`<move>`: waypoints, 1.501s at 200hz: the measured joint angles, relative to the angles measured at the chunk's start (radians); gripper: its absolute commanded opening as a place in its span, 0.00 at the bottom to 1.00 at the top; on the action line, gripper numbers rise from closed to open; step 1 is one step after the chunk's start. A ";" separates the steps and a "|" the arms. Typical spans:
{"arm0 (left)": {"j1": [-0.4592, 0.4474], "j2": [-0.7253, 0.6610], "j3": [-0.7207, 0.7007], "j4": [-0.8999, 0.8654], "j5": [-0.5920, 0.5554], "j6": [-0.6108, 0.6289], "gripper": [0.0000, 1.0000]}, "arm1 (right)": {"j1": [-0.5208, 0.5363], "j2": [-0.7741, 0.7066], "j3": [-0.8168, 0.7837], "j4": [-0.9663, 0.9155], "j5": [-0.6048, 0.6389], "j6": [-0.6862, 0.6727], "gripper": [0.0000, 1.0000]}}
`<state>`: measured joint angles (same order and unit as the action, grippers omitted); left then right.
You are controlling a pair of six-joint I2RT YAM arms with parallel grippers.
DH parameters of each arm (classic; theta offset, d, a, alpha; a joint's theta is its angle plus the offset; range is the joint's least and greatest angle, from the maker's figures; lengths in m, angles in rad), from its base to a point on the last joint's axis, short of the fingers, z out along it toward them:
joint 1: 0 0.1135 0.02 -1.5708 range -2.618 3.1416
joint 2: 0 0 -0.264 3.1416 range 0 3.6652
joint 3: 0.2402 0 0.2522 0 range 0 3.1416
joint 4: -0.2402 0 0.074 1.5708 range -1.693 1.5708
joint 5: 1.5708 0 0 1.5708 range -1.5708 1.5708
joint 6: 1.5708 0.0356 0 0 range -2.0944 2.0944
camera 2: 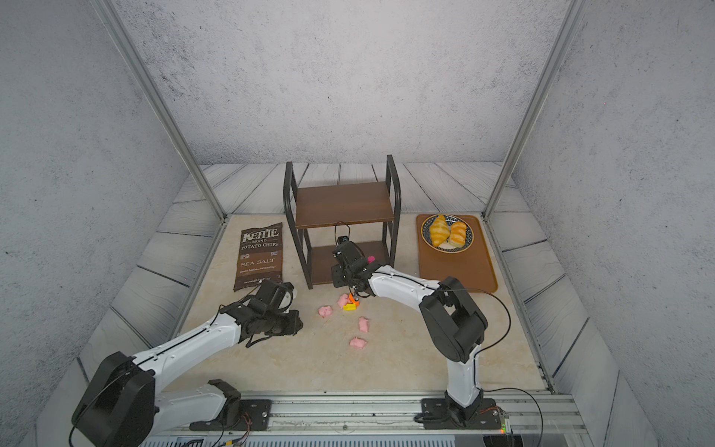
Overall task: Organize plastic toys on shelves
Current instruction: Place the plastic toy on the shelf.
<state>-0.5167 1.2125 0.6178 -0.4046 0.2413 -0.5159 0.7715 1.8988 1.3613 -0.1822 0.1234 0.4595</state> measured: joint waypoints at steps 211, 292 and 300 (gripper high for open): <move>0.005 0.006 0.000 -0.001 0.010 0.003 0.13 | -0.048 0.229 0.241 -0.122 0.052 -0.021 0.58; 0.005 0.006 0.000 -0.001 0.021 0.004 0.15 | -0.048 0.223 0.237 -0.164 -0.011 -0.055 0.68; 0.005 0.006 0.000 -0.001 0.025 0.005 0.16 | -0.048 0.217 0.224 -0.163 -0.022 -0.064 0.68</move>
<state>-0.5114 1.2182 0.6182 -0.4053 0.2661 -0.5110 0.7235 2.1159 1.5856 -0.3454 0.1013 0.3958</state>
